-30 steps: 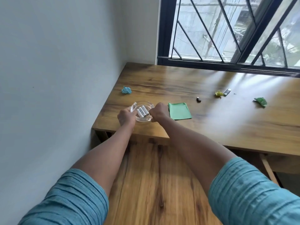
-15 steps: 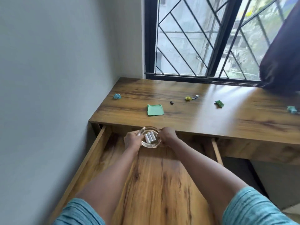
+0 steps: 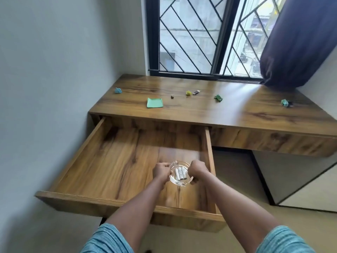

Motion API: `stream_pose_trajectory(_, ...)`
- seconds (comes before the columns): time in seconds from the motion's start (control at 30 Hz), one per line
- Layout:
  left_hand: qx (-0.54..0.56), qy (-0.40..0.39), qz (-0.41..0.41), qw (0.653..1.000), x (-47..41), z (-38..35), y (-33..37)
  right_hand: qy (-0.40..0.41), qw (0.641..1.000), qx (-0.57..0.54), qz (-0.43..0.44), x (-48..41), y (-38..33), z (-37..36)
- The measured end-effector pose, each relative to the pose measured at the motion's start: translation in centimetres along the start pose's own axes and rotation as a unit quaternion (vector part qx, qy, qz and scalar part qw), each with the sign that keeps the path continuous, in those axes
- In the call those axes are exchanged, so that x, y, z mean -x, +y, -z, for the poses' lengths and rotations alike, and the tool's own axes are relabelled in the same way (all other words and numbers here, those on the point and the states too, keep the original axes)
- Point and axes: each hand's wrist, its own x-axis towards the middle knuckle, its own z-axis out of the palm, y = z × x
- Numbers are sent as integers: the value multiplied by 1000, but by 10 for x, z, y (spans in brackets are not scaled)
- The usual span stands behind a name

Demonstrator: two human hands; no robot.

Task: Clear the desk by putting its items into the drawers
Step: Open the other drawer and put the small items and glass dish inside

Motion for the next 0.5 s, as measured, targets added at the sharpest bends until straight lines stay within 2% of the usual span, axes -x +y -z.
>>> stream_pose_trajectory(0.23,-31,-50,63,996,5,-22,-34,-7,999,30,-25,0,48,-22)
stream_pose_trajectory(0.5,-39,-41,96,994,2,-34,-56,5,998,46,-37,-8,67,-41)
